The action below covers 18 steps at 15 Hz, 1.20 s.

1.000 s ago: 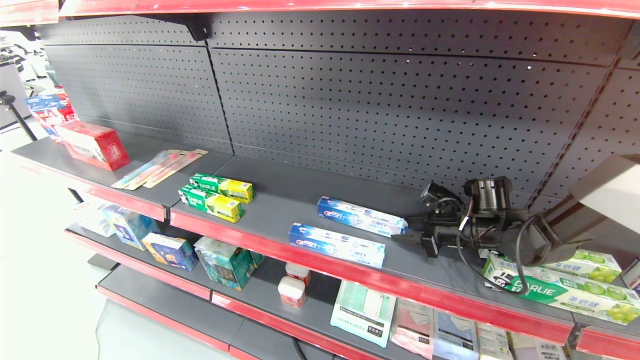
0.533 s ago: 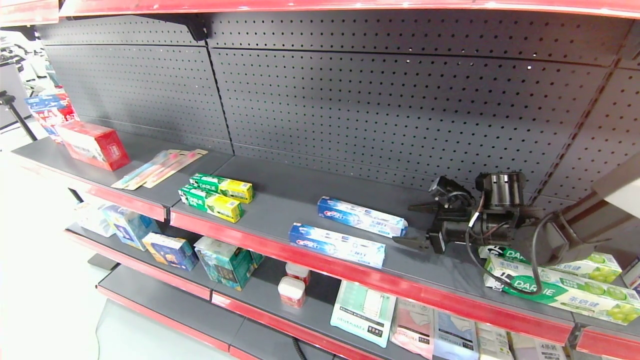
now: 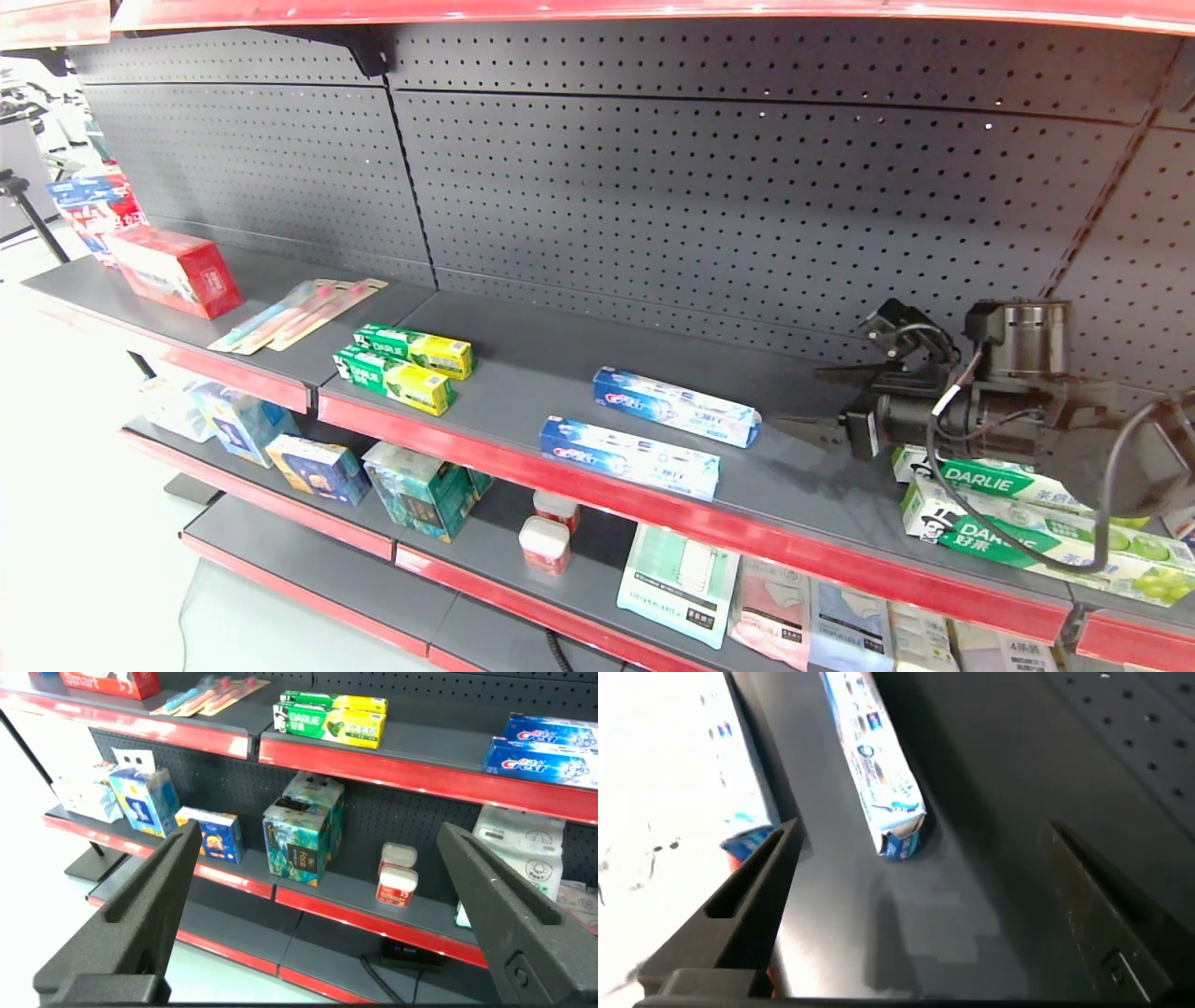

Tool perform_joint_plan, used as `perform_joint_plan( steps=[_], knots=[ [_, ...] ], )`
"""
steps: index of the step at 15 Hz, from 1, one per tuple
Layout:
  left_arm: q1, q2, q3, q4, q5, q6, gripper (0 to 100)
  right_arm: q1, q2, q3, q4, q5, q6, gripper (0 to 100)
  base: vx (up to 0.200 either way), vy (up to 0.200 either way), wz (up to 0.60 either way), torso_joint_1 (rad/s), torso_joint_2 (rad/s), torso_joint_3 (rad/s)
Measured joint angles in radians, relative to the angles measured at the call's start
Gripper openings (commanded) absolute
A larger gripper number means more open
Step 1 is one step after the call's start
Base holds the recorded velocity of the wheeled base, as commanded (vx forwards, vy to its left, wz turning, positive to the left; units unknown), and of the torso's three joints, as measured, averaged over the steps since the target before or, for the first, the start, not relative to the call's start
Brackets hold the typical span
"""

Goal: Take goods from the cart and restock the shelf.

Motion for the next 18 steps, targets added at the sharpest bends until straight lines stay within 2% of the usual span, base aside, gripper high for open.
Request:
perform_joint_plan(
  steps=[4, 6, 8, 11, 18],
  knots=[
    [0.000, 0.000, 0.000, 0.000, 0.000, 0.000, 100, 0.001, -0.193, 0.136, 0.000, -0.174, 0.141, 100, 0.000, 0.000, 0.00, 0.000, 0.00, 0.000],
    [0.000, 0.000, 0.000, 0.000, 0.000, 0.000, 100, 0.001, -0.303, 0.230, 0.003, -0.241, 0.165, 100, 0.000, 0.000, 0.00, 0.000, 0.00, 0.000],
    [0.000, 0.000, 0.000, 0.000, 0.000, 0.000, 100, -0.012, -0.420, 0.295, 0.071, -0.283, 0.172, 100, 0.000, 0.000, 0.00, 0.000, 0.00, 0.000],
    [0.000, 0.000, 0.000, 0.000, 0.000, 0.000, 100, -0.062, -0.621, 0.365, 0.200, -0.307, 0.176, 100, 0.000, 0.000, 0.00, 0.000, 0.00, 0.000],
    [0.000, 0.000, 0.000, 0.000, 0.000, 0.000, 100, -0.134, -1.226, 0.619, 0.425, -0.286, 0.179, 100, 0.000, 0.000, 0.00, 0.000, 0.00, 0.000]
  ],
)
